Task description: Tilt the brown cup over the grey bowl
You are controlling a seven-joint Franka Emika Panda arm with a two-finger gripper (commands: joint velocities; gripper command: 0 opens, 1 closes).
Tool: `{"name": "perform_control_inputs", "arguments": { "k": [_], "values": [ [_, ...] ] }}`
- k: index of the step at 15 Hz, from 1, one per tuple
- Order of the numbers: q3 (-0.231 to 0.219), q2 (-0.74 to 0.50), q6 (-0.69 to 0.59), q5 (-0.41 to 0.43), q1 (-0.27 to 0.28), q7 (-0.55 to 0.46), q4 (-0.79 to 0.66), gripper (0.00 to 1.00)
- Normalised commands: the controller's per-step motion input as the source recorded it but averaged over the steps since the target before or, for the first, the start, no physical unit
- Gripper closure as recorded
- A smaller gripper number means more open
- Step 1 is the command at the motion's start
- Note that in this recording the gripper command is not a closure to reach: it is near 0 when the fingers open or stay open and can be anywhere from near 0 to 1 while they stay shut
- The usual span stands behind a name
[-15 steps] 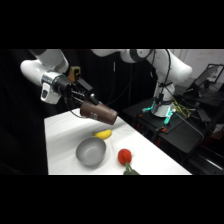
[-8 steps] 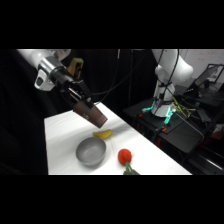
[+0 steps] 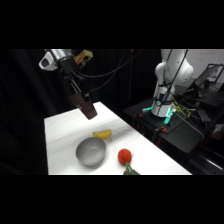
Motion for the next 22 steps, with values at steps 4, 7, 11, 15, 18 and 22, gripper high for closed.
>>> {"name": "perform_control_inputs", "arguments": {
  "k": [4, 7, 11, 15, 18, 22],
  "values": [
    [-0.109, -0.58, 0.87, -0.347, 0.193, 0.39, -0.98, 0.18],
    [-0.115, -0.51, 0.77, -0.236, 0.118, 0.36, -0.99, 0.17],
    [-0.132, -0.46, 0.66, -0.061, 0.009, 0.13, -0.99, 0.18],
    [-0.090, -0.40, 0.42, 0.032, -0.028, -0.01, -0.67, 0.18],
    [-0.041, -0.22, 0.35, 0.149, -0.033, -0.12, -0.29, 0.18],
    [0.002, -0.05, 0.57, 0.284, -0.046, -0.22, -0.18, 0.18]
  ]
}}
